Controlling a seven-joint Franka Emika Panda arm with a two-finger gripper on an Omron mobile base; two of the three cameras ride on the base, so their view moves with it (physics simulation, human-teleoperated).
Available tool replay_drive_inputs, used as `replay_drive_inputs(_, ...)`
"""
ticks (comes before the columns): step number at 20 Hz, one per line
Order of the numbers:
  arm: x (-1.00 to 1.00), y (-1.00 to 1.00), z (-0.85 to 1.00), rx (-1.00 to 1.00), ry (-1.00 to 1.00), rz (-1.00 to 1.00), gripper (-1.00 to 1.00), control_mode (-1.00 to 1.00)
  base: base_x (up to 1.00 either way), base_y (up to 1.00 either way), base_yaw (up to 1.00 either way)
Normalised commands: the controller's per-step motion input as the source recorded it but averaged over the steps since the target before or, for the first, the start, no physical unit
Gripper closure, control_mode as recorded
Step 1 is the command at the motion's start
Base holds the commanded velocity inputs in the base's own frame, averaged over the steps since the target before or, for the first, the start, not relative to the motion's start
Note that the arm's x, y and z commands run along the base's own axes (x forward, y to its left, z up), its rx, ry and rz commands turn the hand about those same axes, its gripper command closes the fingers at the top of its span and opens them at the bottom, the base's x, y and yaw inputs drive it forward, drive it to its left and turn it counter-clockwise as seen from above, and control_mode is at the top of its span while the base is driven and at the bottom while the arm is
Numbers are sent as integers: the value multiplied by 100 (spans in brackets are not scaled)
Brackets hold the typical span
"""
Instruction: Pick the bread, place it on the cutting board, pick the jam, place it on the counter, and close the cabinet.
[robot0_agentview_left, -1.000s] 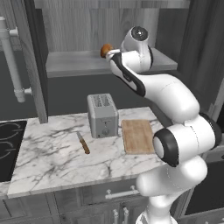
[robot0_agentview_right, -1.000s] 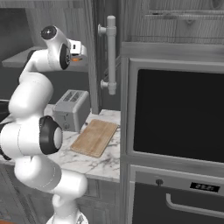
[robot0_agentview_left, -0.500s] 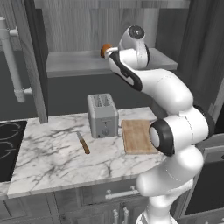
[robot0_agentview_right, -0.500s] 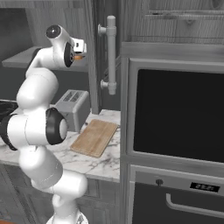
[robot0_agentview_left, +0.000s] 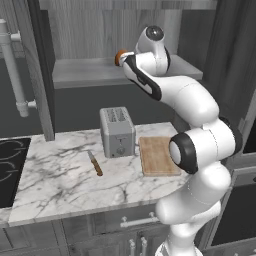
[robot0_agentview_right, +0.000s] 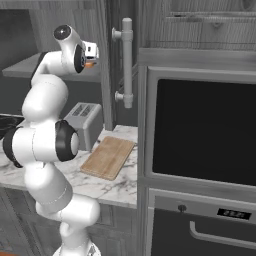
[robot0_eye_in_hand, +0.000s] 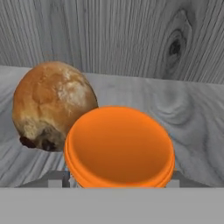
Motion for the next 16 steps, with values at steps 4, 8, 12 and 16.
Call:
replay_drive_inputs(4, -4, 0, 0, 0, 0, 0, 100, -100, 0, 0, 0)
replay_drive_inputs(8, -46, 0, -15, 0, -6, 0, 100, -100, 0, 0, 0)
replay_drive_inputs(12, -66, 0, -5, 0, -7, 0, 100, -100, 0, 0, 0)
replay_drive_inputs(16, -75, 0, 0, 0, -2, 0, 100, -100, 0, 0, 0)
